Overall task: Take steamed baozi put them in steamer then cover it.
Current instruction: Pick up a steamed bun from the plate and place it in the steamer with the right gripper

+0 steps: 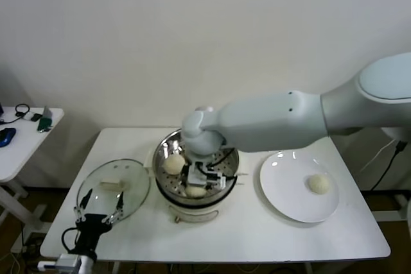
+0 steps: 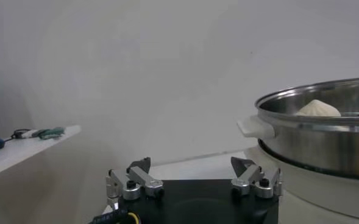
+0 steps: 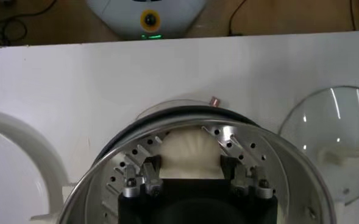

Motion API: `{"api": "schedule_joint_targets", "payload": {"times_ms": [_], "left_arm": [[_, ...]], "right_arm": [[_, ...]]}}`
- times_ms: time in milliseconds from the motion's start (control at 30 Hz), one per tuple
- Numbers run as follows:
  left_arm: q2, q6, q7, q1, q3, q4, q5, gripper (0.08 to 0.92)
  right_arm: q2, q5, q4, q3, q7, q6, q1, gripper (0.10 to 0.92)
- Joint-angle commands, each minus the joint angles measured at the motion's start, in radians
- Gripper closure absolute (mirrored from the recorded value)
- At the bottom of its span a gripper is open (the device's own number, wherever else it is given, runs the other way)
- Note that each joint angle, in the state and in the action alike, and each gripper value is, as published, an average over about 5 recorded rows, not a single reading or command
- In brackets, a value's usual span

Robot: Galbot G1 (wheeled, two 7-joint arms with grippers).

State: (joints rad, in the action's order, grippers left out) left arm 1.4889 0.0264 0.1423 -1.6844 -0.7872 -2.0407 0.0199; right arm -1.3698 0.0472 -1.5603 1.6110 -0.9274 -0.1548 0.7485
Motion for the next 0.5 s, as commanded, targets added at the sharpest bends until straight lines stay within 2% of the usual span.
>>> {"api": "schedule_joint_targets", "payload": {"times_ms": [33,133,267,367,500], "left_arm": [[0.0,0.001,0.0,0.0,-0.001,0.001,0.002,0.177],[-0.001,0.001,0.0,0.001,-0.002,0.0,0.002,0.177],[-0.001,0.001,0.0,-0.001,-0.003,-0.003,0.003,0.177],[0.0,0.001,0.0,-0.001,-0.003,-0.004,0.003,0.177],[0.001,0.0,0.001,-0.002,-0.001,-0.006,0.001,0.177]], "right_arm": [[-0.028,-0.033,0.04,-0.003,0.017,-0.004,-0.055,0.371],[-0.028,-0.031,0.043,-0.007,0.029,-0.006,-0.057,0.351],[-0.016,-0.011,0.035,-0.018,0.023,-0.019,-0.023,0.256],[0.01,0.036,0.026,-0.029,-0.018,-0.039,0.038,0.212],[0.065,0.133,0.032,-0.022,-0.114,-0.08,0.151,0.203]]}}
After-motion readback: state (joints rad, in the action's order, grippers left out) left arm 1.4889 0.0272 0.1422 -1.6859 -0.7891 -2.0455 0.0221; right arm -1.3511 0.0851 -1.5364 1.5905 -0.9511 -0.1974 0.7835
